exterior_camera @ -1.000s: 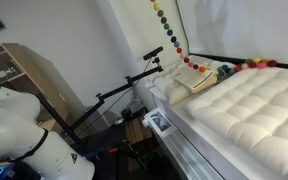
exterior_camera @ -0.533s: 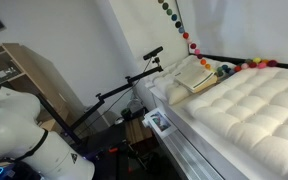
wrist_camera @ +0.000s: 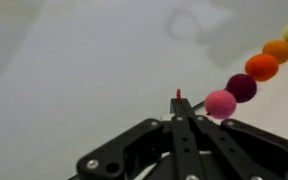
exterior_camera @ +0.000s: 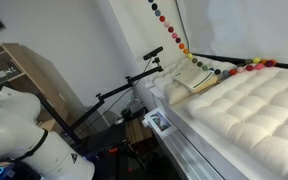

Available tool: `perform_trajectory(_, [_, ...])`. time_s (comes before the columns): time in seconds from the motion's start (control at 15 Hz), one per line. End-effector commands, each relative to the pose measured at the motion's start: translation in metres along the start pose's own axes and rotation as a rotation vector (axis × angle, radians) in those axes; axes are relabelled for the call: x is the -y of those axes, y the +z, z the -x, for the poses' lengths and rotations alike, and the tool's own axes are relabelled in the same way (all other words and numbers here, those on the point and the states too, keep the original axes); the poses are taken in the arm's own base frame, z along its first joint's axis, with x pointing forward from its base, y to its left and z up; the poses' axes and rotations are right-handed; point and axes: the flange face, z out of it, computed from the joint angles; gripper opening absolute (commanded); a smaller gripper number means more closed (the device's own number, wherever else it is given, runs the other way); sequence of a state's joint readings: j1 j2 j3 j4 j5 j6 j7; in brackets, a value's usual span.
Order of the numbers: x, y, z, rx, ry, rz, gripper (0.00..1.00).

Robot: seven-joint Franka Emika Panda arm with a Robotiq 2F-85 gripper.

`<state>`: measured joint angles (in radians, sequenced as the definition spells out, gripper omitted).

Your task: Put the colorful object in between the two cushions.

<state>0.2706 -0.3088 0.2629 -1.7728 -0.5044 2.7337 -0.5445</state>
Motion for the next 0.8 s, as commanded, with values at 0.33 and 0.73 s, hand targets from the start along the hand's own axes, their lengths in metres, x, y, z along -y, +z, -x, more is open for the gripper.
perform_trajectory(0.33, [-0.007,0.011,-0.023,-0.144,-0.047,0.092,0.00])
perform_trajectory(0.73, [0.045,0.051,-0.033,-0.385,0.123,-0.049,0.00])
